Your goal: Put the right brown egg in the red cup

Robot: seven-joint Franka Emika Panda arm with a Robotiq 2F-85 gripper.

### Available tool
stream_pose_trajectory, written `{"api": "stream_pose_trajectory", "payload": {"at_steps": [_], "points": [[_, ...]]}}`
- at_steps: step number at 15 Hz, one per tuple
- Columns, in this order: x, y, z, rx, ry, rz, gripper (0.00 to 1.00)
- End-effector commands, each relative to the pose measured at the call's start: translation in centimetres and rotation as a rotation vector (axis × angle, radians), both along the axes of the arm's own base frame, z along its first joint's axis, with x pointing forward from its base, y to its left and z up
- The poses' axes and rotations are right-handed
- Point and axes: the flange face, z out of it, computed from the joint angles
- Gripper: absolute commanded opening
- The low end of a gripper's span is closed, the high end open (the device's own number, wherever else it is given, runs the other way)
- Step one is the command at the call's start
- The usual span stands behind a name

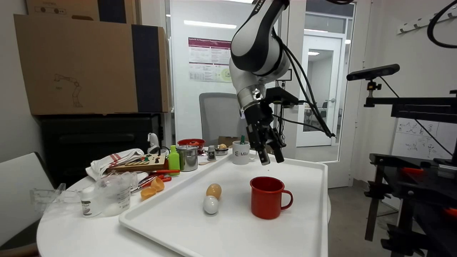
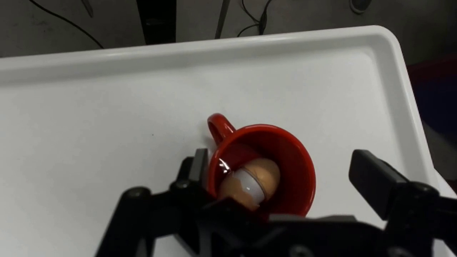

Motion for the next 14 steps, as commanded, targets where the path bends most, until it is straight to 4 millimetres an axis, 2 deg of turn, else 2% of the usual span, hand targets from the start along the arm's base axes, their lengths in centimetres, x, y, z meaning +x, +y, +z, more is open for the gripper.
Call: {"api": "stream_pose_trajectory", "payload": {"at_steps": [1,8,14], "points": [[1.8,-1.3,-0.3,-0.100,-0.064,-0.072,1.00],[4.9,-4.5,-1.1,-0.297,-0.229,-0.187,1.00],[6.4,-7.4,-0.4,-0.379,-0.279,-0.295,1.00]]}}
